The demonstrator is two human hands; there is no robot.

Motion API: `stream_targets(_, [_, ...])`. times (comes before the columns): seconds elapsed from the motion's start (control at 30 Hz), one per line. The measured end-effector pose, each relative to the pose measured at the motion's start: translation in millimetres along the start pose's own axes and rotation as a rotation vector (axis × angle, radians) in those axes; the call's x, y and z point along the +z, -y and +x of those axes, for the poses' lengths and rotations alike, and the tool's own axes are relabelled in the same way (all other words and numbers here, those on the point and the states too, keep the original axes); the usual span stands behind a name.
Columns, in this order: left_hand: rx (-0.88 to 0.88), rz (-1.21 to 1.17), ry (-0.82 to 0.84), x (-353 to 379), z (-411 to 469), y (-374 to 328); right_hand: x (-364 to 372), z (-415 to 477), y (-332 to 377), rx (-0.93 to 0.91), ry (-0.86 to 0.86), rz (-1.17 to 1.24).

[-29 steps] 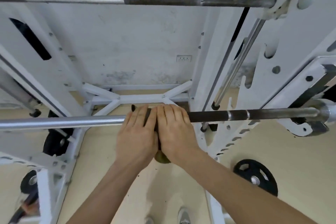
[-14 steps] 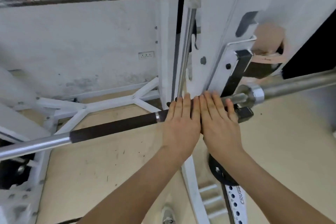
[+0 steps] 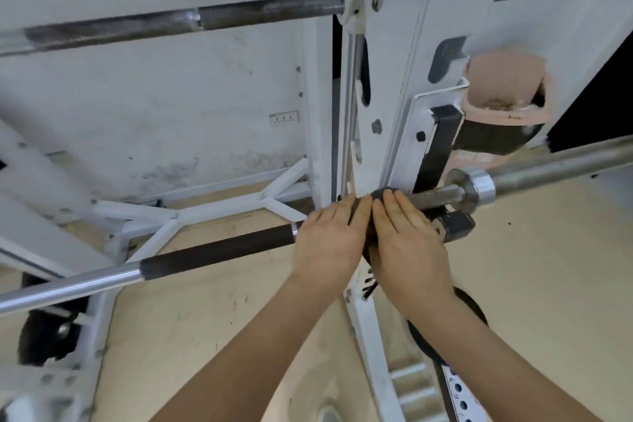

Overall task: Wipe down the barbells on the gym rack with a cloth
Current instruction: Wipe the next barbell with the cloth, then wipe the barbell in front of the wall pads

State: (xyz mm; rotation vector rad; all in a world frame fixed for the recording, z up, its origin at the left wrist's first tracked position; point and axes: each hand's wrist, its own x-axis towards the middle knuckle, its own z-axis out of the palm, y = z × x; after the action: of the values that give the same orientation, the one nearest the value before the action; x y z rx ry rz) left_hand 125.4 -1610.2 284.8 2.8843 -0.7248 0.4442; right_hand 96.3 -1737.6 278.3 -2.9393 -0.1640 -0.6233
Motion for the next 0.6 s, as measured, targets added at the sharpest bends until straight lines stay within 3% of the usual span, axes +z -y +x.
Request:
stream_targets(0.27, [-0.241, 0.034, -0.104, -46.4, -91.7, 88.6, 25.1, -2.7, 120.2, -0.309, 0.036, 0.14])
stream_targets(0.4, [-0.386, -0.022, -0.074, -69.9, -123.6, 119.2, 12.5, 16.0, 151.5, -0.428, 0.136, 0.372])
stream_targets(0.6, [-0.607, -0.271, -0.215, -103.8, -138.2, 132.2, -2.2, 57.9, 159.8, -0.216, 0.412, 1.068])
